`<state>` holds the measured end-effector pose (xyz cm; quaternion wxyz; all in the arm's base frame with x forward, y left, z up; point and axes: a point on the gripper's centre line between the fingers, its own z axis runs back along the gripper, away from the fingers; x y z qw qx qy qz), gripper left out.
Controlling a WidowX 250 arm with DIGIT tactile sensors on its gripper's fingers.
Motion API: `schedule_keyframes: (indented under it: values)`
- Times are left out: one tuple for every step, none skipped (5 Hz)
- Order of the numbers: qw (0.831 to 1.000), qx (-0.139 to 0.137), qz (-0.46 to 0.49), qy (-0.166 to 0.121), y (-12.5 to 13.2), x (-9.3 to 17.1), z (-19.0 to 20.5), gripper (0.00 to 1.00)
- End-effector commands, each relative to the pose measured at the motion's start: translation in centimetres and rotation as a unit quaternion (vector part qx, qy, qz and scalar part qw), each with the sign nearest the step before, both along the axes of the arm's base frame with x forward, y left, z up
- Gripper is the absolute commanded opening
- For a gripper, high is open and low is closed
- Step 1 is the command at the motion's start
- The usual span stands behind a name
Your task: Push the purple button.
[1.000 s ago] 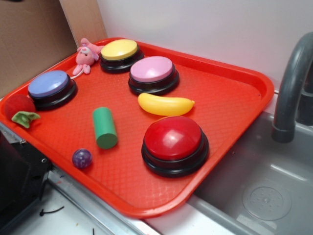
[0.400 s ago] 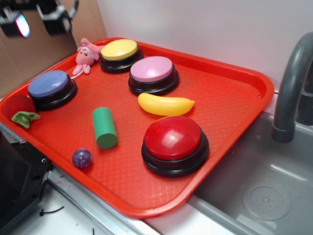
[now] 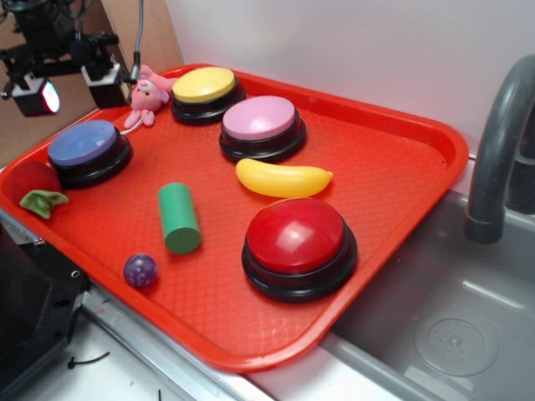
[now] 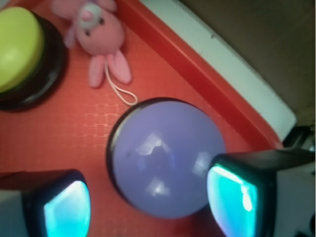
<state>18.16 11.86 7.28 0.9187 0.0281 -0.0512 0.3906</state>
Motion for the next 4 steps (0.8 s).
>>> schedule_keyframes:
  values:
    - [1.000, -0.007, -0.005, 0.006, 1.2, -0.9, -2.3, 1.00]
    - [1.000, -0.007, -0.007, 0.014, 1.1, -0.9, -2.3, 1.00]
    - [1.000, -0.007, -0.025, 0.012, 1.0, -1.0, -0.3, 1.00]
    - [0.997, -0.001, -0.073, -0.020, 0.9, -1.0, 2.4, 1.00]
